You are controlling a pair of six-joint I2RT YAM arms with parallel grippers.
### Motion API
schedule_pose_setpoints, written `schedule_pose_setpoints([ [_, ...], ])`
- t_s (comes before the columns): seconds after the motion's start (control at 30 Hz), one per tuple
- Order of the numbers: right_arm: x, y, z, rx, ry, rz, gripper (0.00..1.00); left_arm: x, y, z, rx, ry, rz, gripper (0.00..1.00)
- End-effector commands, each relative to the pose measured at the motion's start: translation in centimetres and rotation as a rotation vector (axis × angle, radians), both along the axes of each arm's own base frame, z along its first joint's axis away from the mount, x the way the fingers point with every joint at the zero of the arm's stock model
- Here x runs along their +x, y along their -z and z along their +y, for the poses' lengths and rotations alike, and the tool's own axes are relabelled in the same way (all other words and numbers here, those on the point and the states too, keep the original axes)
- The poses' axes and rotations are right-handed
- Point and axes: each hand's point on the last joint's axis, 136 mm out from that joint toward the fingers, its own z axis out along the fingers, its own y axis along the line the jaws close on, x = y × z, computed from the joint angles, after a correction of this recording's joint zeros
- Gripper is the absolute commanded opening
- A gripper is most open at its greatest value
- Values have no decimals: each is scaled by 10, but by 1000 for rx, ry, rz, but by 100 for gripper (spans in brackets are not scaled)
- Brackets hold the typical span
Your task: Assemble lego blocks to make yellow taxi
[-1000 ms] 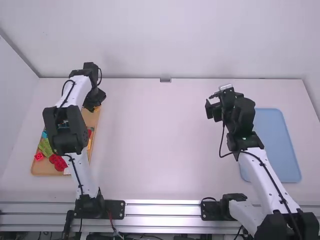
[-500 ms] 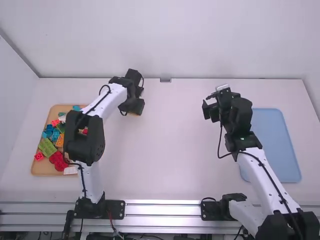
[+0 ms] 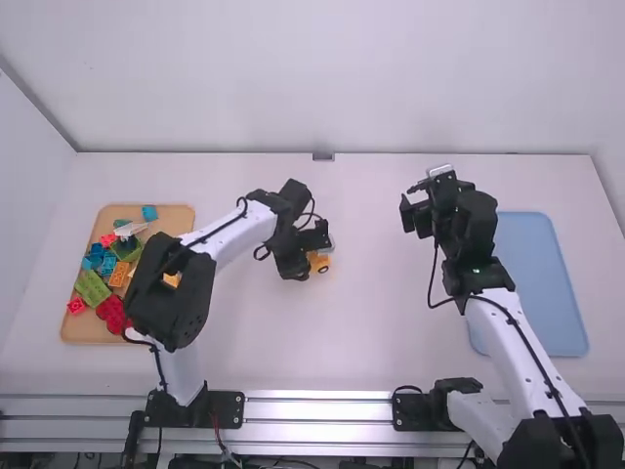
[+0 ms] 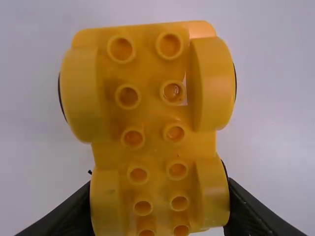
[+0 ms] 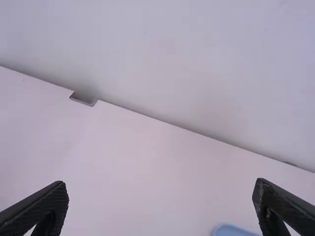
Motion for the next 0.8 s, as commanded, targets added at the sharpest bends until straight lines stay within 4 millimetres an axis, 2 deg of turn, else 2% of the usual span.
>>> schedule_pose_setpoints([
  [0.0,5,-17,2,5,-3,-31,99,-20,10,-4,-3,177,-3,2],
  [0.13,5,-17,3,5,-5,-32,98,-25,19,-6,11,216,-18,2],
  [0.23,5,-16,3,5,-4,-27,99,-25,26,-7,8,201,-29,7],
  [0.37,4,-14,2,10,-1,-19,99,-28,41,-2,9,181,-37,8],
  [0.47,4,-14,3,10,-2,-18,98,-29,45,3,37,180,-39,8],
  [0.5,4,-14,3,9,-2,-15,98,-32,45,2,40,187,-34,11],
  [0.57,4,-14,2,11,-1,-15,99,-30,45,3,48,185,-43,30],
  [0.63,4,-13,2,9,-1,-11,99,-24,45,3,50,153,-59,58],
  [0.67,4,-13,2,9,-1,-11,98,-23,45,4,50,149,-61,66],
  [0.7,4,-13,2,10,-1,-11,98,-21,45,4,48,142,-67,83],
  [0.73,4,-13,2,9,-1,-11,99,-20,44,3,45,137,-70,94],
  [0.77,4,-13,2,9,-1,-11,98,-18,44,3,44,127,-75,99],
])
